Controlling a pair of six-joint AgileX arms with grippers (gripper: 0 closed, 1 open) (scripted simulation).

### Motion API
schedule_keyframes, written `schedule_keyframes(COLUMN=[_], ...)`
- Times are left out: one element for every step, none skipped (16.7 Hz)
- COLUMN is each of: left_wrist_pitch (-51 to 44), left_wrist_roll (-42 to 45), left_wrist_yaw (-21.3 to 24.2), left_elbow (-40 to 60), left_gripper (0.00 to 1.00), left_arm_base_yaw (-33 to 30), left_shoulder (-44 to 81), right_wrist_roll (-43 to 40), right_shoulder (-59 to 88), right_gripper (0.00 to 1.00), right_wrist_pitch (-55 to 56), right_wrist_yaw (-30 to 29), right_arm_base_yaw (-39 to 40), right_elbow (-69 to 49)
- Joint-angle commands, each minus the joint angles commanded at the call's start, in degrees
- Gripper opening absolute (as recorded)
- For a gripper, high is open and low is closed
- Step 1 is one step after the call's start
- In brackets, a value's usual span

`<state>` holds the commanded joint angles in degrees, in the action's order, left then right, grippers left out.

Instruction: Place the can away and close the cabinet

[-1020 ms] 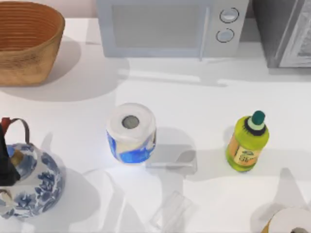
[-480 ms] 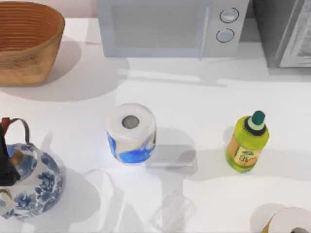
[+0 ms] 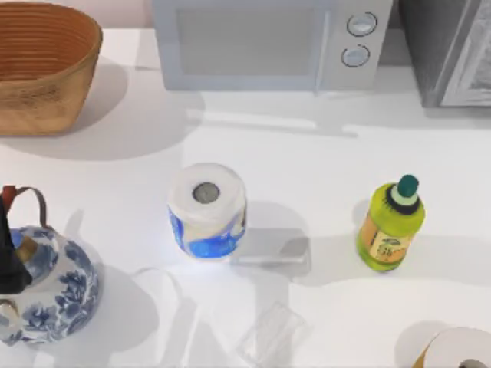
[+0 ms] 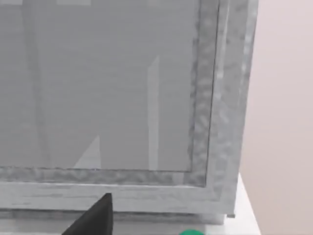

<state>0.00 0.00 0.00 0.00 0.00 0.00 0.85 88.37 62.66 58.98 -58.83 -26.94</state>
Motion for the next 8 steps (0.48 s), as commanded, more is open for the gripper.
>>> schedule_keyframes(left_wrist_pitch=[0.0, 0.0, 0.0, 0.0, 0.0, 0.0, 0.0, 0.0], left_wrist_roll=[0.0, 0.0, 0.0, 0.0, 0.0, 0.0, 0.0, 0.0], left_wrist_yaw=[0.0, 0.0, 0.0, 0.0, 0.0, 0.0, 0.0, 0.0], left_elbow=[0.0, 0.0, 0.0, 0.0, 0.0, 0.0, 0.0, 0.0], left_gripper=[1.0, 1.0, 1.0, 1.0, 1.0, 1.0, 1.0, 1.0], left_arm_base_yaw=[0.0, 0.0, 0.0, 0.0, 0.0, 0.0, 0.0, 0.0], left_shoulder=[0.0, 0.0, 0.0, 0.0, 0.0, 0.0, 0.0, 0.0], right_wrist_roll=[0.0, 0.0, 0.0, 0.1, 0.2, 0.4, 0.5, 0.6], right_shoulder=[-0.2, -0.3, -0.5, -0.7, -1.0, -1.4, -1.9, -2.4], right_gripper=[1.0, 1.0, 1.0, 1.0, 1.0, 1.0, 1.0, 1.0], right_wrist_pitch=[-2.9, -6.5, -10.7, -15.5, -20.8, -26.7, -32.9, -39.3], right_wrist_yaw=[0.4, 0.9, 1.4, 1.9, 2.3, 2.6, 2.9, 3.0], right_arm_base_yaw=[-0.1, -0.2, -0.3, -0.4, -0.5, -0.6, -0.6, -0.7], right_elbow=[-2.9, -6.3, -10.3, -14.6, -19.2, -24.0, -28.9, -33.8])
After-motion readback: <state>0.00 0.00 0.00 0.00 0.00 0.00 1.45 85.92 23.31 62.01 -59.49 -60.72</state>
